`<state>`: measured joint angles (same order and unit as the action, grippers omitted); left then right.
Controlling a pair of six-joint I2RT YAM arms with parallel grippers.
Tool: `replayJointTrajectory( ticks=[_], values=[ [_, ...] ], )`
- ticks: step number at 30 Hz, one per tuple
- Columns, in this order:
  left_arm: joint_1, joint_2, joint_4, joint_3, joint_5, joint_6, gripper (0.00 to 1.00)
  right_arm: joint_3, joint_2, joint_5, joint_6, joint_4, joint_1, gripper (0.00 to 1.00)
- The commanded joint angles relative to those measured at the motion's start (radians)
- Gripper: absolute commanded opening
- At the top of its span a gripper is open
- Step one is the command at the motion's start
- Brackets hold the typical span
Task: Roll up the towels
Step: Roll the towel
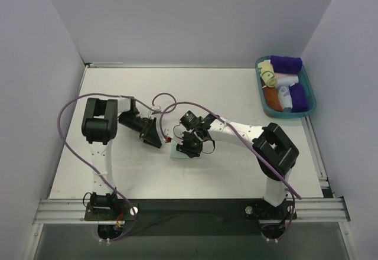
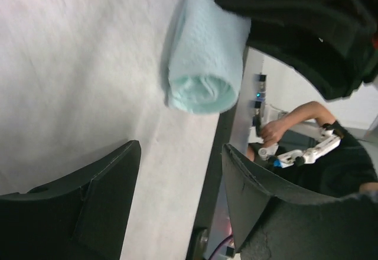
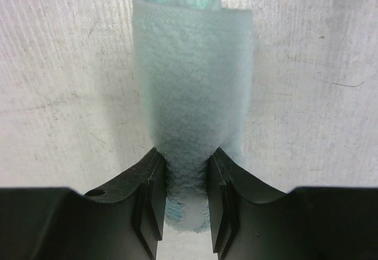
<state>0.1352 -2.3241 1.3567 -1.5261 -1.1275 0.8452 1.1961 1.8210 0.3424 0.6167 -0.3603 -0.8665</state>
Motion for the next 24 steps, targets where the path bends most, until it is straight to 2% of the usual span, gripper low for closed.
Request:
replayJointTrajectory(
  ticks=[1, 5, 7, 11, 13, 17, 18, 20, 21, 22, 23, 24],
  values=[
    [-0.061, 0.155, -0.138, 0.18, -0.078, -0.139, 0.67, 0.025, 0.052, 0.099, -0.077, -0.154, 0.029, 0.01],
    [-0.23, 0.29, -0.347, 0.319, -0.132, -0.274, 0.63, 0.051, 0.084, 0.135, -0.103, -0.172, 0.066, 0.01],
    [-0.3, 0.374, -0.358, 0.33, -0.109, -0.261, 0.61, 0.065, 0.099, 0.165, -0.107, -0.18, 0.076, 0.01],
    [-0.345, 0.558, -0.38, 0.38, -0.013, -0.175, 0.59, 0.12, 0.153, 0.199, -0.104, -0.215, 0.103, 0.02],
    [-0.344, 0.701, -0.386, 0.446, 0.047, -0.037, 0.59, 0.137, 0.17, 0.214, -0.101, -0.224, 0.115, 0.02],
    [-0.275, 0.934, -0.41, 0.584, 0.149, 0.263, 0.64, 0.18, 0.214, 0.243, -0.104, -0.256, 0.13, 0.03],
    [-0.249, 0.984, -0.433, 0.615, 0.193, 0.293, 0.65, 0.198, 0.221, 0.248, -0.106, -0.262, 0.135, 0.03],
    [-0.182, 1.133, -0.543, 0.719, 0.242, 0.334, 0.68, 0.217, 0.244, 0.263, -0.109, -0.281, 0.146, 0.03],
    [-0.096, 1.185, -0.597, 0.76, 0.285, 0.333, 0.7, 0.236, 0.25, 0.273, -0.109, -0.29, 0.15, 0.02],
    [-0.059, 1.269, -0.649, 0.821, 0.305, 0.33, 0.74, 0.246, 0.256, 0.279, -0.109, -0.304, 0.152, 0.03],
    [-0.018, 1.308, -0.771, 0.857, 0.334, 0.296, 0.75, 0.252, 0.265, 0.286, -0.109, -0.307, 0.158, 0.03],
    [0.086, 1.359, -0.827, 0.883, 0.404, 0.287, 0.76, 0.26, 0.271, 0.297, -0.11, -0.313, 0.159, 0.03]
  ],
)
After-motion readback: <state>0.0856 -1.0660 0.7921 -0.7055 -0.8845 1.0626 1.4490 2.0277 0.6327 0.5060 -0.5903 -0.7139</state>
